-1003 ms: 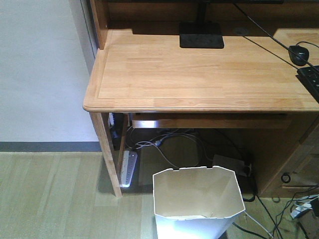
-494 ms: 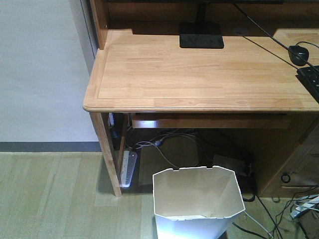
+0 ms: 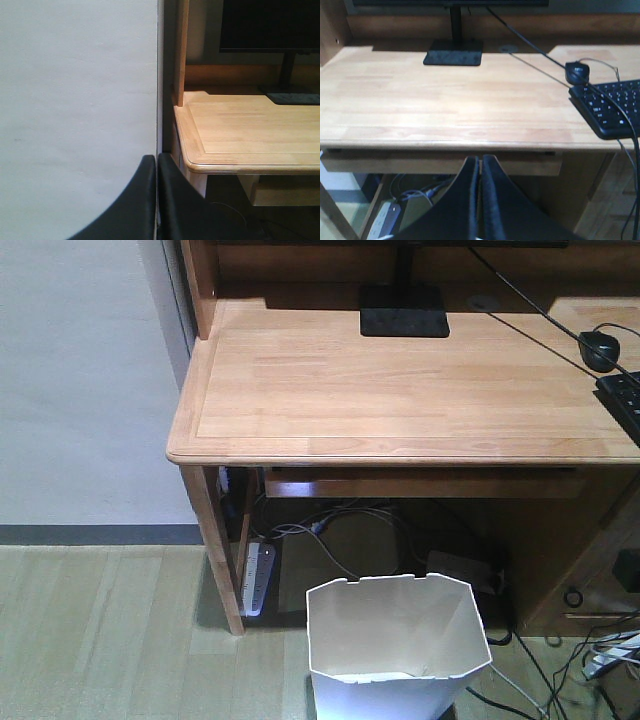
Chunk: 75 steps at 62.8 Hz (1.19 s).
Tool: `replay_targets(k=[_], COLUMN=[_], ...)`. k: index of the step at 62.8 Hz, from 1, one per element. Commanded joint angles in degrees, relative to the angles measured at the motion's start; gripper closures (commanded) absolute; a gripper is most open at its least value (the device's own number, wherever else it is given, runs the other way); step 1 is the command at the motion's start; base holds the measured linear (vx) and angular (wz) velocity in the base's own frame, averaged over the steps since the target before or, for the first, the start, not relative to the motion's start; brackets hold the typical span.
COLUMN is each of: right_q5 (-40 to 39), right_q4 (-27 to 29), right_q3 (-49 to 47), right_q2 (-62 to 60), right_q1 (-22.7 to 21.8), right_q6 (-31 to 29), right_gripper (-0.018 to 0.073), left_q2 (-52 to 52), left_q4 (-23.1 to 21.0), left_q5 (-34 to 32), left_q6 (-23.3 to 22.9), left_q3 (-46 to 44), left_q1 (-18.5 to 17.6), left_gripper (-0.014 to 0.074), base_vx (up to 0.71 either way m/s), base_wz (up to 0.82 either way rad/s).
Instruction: Move trash bin to bedside with robot
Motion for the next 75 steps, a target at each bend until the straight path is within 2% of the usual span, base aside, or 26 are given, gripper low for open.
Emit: replay_targets(k=[1, 10, 16, 31, 38, 47, 53, 60, 75], right_q5=[-2.82, -1.31, -0.22, 0.5, 0.54, 0.27, 0.19, 1.87, 6.15], right_q4=[-0.73, -0.73, -0.73, -0.73, -0.73, -0.73, 3.18, 3.62, 4.0], right_q3=[-1.99, -1.99, -1.99, -1.99, -1.99, -1.99, -1.99, -1.99, -8.52], right_q2=[0.5, 0.5, 0.5, 0.5, 0.5, 0.5, 0.5, 1.66, 14.44], right_q1=[0.07, 0.07, 0.07, 0.07, 0.07, 0.07, 0.07, 0.07, 0.07], right_q6=[0.0, 0.0, 0.0, 0.0, 0.0, 0.0, 2.09, 0.66, 0.0], right_gripper=[0.0555, 0.0487, 0.0403, 0.0102, 0.0009, -0.0021, -0.0021, -0.0021, -0.0021], left_q2=[-0.55, -0.55, -0.55, -0.55, -0.55, -0.55, -0.55, -0.55, -0.55], left_q4=[-0.17, -0.17, -0.17, -0.17, -0.17, -0.17, -0.17, -0.17, -0.17], left_q5=[-4.47, -4.47, -4.47, -4.47, -4.47, -4.47, -4.47, -4.47, -4.47], left_q6=[-0.53, -0.53, -0.53, -0.53, -0.53, -0.53, -0.53, -0.53, -0.53], left_q3=[1.58, 1.58, 1.58, 1.58, 1.58, 1.58, 1.58, 1.58, 1.58], left_q1=[-0.16, -0.16, -0.16, -0.16, -0.16, -0.16, -0.16, -0.16, -0.16], left_gripper=[0.0602, 0.0602, 0.0602, 0.0602, 0.0602, 0.0602, 0.0602, 0.0602, 0.0602], base_vx=[0.0, 0.0, 0.0, 0.0, 0.0, 0.0, 0.0, 0.0, 0.0], base_wz=[0.0, 0.0, 0.0, 0.0, 0.0, 0.0, 0.0, 0.0, 0.0])
